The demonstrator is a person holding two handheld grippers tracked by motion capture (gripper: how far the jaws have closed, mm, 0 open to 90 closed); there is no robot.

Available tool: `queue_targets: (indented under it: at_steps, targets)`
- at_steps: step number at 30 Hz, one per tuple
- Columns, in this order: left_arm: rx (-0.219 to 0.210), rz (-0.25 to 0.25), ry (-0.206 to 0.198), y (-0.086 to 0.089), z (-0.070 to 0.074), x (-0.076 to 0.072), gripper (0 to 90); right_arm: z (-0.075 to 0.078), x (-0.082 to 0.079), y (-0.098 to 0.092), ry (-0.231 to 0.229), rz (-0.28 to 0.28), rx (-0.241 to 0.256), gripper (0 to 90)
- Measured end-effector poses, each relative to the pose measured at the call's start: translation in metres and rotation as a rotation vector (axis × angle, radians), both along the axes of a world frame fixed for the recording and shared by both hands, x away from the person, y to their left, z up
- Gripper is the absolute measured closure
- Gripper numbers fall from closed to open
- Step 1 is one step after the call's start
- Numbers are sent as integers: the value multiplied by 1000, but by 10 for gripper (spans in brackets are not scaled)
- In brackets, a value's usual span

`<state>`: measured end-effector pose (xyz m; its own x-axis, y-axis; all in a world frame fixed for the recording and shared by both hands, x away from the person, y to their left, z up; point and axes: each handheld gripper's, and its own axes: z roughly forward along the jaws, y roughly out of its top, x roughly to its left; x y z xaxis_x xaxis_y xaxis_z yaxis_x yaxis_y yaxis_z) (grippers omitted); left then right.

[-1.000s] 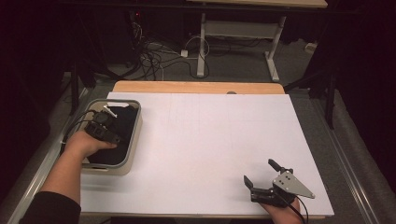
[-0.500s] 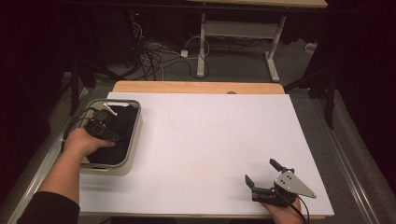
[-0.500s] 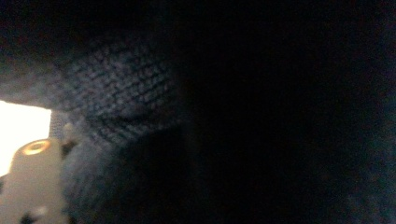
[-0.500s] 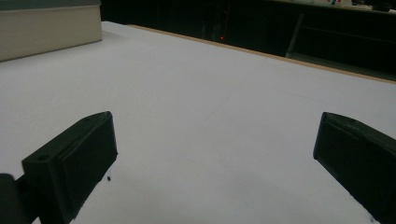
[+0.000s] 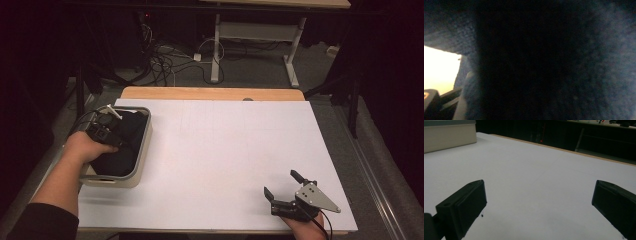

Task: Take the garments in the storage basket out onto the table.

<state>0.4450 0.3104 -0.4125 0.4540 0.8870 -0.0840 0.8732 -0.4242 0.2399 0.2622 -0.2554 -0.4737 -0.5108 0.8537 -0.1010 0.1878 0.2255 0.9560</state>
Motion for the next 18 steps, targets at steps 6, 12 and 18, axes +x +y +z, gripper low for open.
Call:
queue_targets:
  at_steps: [6,12,18]
  targets:
    - [17,19,34,-4,10,4,429,1,0,-2,-5,-5,8,0]
    - [37,23,69,-4,23,6,429,2,-1,-3,-6,-2,6,0]
    - [37,41,109,0,37,5,430,2,-1,-2,-7,-2,5,0]
